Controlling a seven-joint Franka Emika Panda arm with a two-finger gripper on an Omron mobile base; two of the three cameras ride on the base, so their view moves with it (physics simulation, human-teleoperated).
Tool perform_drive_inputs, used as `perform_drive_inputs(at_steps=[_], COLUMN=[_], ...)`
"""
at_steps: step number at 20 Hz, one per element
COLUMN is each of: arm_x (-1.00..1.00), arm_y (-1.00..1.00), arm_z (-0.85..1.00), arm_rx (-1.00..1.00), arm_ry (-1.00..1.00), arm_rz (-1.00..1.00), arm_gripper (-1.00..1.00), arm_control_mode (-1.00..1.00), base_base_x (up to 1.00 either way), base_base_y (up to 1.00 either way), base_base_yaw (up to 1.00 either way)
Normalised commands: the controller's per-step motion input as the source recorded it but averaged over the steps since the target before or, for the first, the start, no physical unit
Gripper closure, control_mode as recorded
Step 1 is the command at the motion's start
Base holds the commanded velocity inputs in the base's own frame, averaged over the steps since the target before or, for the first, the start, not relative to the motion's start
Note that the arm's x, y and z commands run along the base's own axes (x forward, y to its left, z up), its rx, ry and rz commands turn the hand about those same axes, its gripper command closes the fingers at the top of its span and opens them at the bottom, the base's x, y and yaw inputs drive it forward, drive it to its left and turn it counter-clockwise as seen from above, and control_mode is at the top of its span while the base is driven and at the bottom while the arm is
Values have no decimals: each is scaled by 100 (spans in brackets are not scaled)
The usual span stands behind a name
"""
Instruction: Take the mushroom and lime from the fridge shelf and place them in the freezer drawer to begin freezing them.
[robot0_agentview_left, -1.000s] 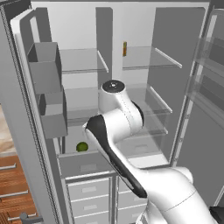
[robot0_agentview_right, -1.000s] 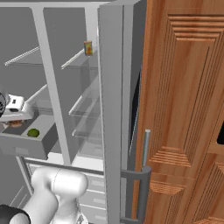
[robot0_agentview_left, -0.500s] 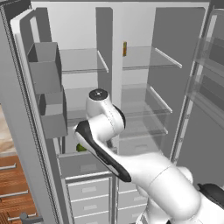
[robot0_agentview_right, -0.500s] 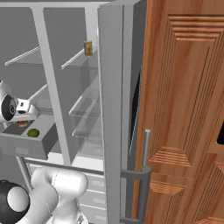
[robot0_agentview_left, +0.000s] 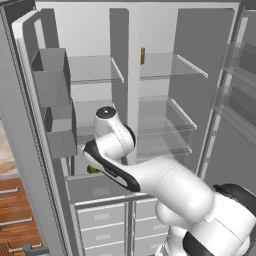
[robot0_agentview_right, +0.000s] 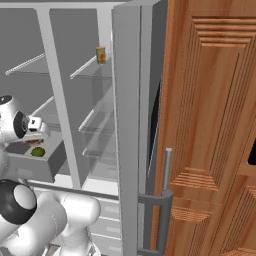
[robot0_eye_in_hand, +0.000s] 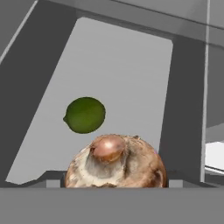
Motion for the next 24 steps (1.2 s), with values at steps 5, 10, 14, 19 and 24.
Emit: perform_drive_inputs(at_steps=[5,10,14,19,24], arm_x=[27,43,55,47,11], arm_y=[10,17,3,-12,-1], arm_z=[-48,-36,-35,-33,-4], arm_rx=[0,0,0,0,0], arm_ry=[1,0,0,0,-1], arm_rz=[0,0,0,0,0], arm_gripper=[100,100,-100,-100,-100], arm_control_mode=[-100,-100,-100,-100,-100], base_base_x=[0,0,0,0,0], base_base_y=[0,0,0,0,0], base_base_yaw=[0,0,0,0,0])
